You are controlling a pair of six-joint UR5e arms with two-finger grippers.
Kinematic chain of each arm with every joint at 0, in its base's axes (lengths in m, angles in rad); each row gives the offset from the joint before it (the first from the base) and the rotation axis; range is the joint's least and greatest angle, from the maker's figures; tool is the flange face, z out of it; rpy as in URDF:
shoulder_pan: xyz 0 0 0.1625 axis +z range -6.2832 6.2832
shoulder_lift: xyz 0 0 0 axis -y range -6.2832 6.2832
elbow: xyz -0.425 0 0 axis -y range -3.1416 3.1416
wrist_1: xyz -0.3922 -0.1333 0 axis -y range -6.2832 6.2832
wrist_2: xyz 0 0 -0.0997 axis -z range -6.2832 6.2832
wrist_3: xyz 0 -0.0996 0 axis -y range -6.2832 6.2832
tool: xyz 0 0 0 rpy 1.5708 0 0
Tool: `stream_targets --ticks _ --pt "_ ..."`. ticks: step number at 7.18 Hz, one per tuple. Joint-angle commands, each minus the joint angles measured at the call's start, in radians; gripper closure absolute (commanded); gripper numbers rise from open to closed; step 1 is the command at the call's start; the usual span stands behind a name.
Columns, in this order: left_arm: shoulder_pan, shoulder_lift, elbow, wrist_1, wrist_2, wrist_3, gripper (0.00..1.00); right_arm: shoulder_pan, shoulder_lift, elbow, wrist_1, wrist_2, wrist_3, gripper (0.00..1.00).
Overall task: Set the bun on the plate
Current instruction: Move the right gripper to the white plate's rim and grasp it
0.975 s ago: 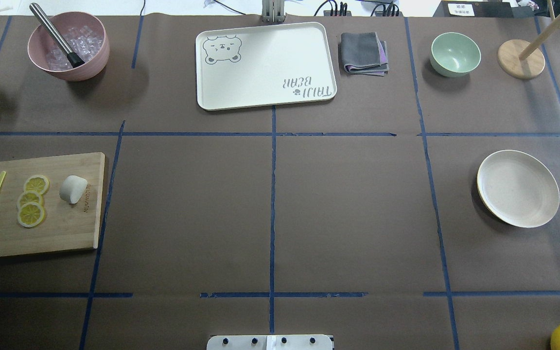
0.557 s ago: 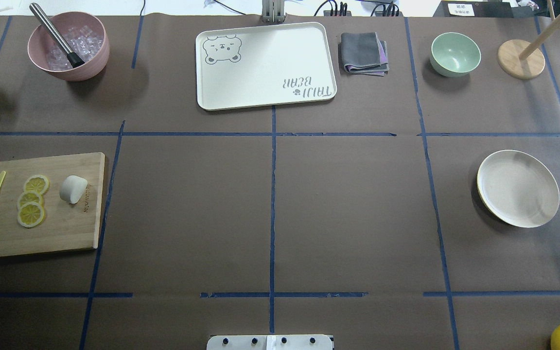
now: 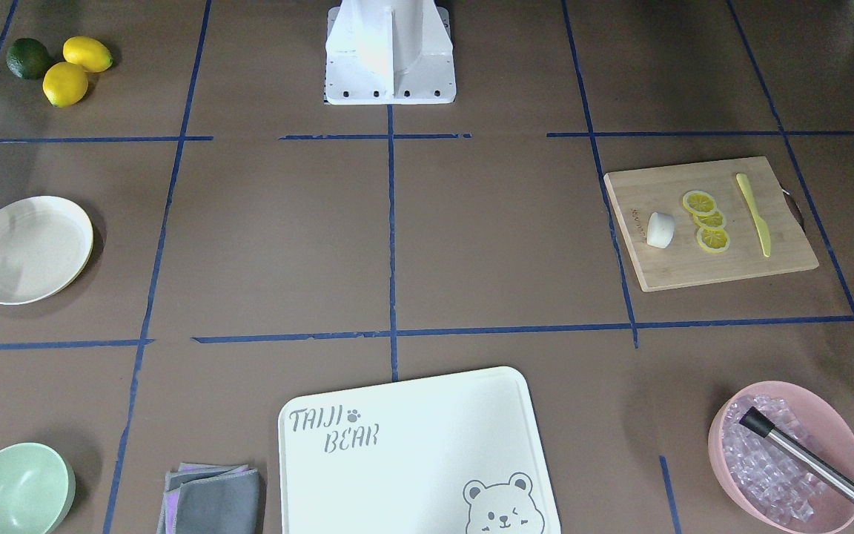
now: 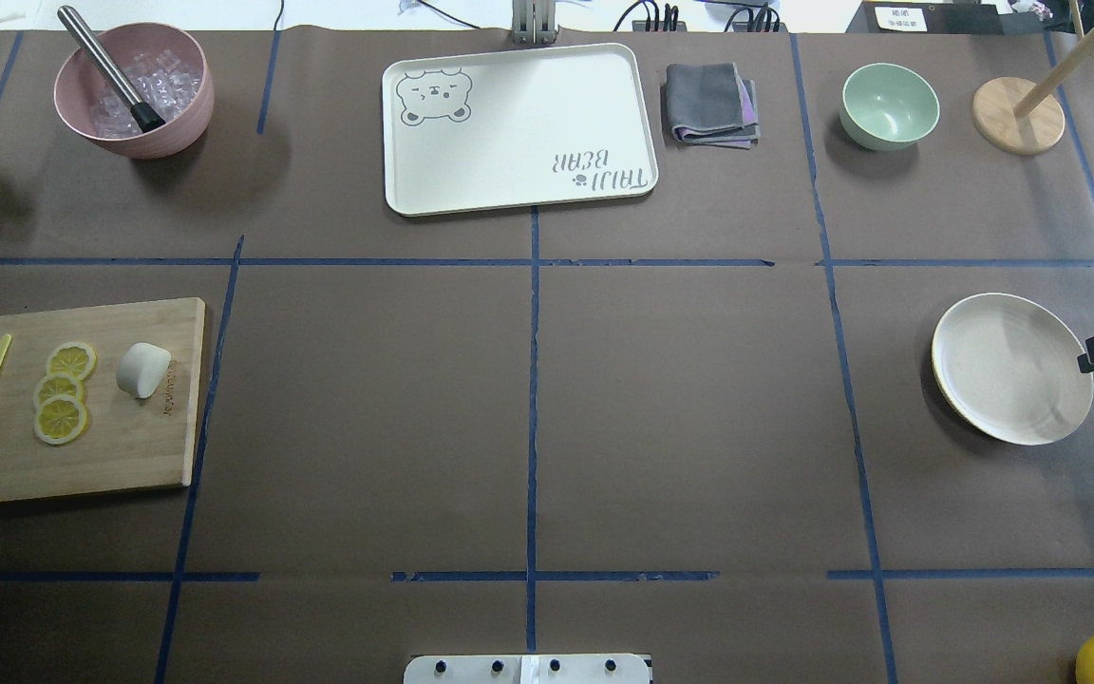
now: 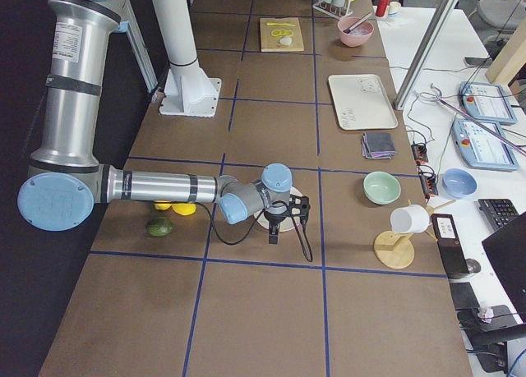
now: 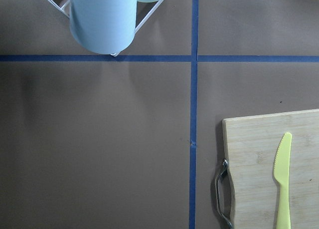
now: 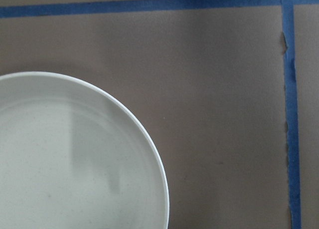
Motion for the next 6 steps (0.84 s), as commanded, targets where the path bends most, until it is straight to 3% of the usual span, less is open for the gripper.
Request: stream_targets --ticks 1,4,5,6 --pt "0.000 -0.001 -0.002 0.000 0.000 0.000 0.00 -0.034 0.001 -0.014 0.001 -0.016 0.003 0.00" --pt "0.000 -0.001 -0.001 -0.012 0.001 -0.002 0.00 -0.050 0.024 -0.040 -0.001 -0.016 0.005 0.05" --pt "0.000 -0.001 -0.001 -0.012 0.000 -0.002 0.00 -0.050 0.026 -0.043 -0.001 -0.016 0.006 0.13" --pt "0.000 -0.001 -0.002 -0.012 0.001 0.000 0.00 -0.050 0.031 -0.044 -0.001 -0.016 0.006 0.33"
